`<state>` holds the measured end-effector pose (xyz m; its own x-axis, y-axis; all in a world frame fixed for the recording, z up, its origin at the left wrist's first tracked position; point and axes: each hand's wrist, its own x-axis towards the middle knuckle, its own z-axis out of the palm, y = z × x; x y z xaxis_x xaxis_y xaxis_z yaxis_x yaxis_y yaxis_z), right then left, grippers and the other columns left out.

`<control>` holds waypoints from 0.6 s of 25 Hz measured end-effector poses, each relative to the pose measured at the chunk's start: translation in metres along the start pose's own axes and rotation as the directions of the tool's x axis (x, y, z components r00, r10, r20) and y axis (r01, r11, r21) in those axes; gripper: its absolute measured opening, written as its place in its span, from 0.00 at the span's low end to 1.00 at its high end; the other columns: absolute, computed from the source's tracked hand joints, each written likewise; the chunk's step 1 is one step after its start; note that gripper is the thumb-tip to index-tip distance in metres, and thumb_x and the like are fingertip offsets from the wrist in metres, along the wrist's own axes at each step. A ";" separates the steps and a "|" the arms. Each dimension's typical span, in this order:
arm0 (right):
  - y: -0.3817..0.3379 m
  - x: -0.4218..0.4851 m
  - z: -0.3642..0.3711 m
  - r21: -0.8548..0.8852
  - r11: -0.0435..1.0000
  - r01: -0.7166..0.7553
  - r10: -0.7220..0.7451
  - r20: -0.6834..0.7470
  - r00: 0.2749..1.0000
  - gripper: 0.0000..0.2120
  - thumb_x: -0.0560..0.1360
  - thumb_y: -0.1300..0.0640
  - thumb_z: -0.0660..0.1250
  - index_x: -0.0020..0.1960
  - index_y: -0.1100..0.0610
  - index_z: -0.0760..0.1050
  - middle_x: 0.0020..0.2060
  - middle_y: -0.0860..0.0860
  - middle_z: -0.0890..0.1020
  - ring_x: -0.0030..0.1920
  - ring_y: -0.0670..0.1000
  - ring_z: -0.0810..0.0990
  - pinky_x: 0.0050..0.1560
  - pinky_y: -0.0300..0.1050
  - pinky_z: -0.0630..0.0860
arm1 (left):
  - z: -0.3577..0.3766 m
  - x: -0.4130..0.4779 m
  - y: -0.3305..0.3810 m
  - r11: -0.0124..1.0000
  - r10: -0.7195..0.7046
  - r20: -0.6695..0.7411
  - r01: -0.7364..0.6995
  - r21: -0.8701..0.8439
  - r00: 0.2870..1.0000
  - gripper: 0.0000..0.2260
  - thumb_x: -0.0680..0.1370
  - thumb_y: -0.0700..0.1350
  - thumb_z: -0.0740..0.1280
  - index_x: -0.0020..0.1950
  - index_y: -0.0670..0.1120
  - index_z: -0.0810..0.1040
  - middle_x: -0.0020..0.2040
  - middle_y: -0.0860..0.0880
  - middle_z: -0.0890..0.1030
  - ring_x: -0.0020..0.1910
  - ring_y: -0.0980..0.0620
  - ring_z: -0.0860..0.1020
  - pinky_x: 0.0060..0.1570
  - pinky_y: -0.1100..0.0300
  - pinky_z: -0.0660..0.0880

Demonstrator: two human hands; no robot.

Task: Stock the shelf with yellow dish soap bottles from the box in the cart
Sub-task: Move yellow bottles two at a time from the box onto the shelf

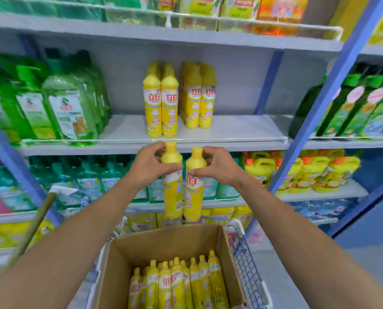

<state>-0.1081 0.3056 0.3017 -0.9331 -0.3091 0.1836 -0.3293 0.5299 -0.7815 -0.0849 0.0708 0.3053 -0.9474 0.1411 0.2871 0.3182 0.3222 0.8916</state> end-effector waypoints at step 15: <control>-0.026 0.177 -0.174 0.149 0.957 0.250 -0.242 -0.074 0.968 0.25 0.66 0.60 0.82 0.60 0.63 0.80 0.53 0.57 0.86 0.50 0.49 0.84 0.55 0.43 0.81 | 0.013 0.219 0.099 0.954 0.236 -0.180 -0.192 0.231 0.955 0.20 0.62 0.59 0.82 0.43 0.49 0.80 0.36 0.55 0.80 0.35 0.57 0.73 0.37 0.54 0.74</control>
<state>-0.2896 0.3750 0.4580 -0.8339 -0.3691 0.4103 -0.5270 0.3115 -0.7907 -0.2610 0.1455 0.4518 -0.8359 0.0423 0.5473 0.4929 0.4968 0.7144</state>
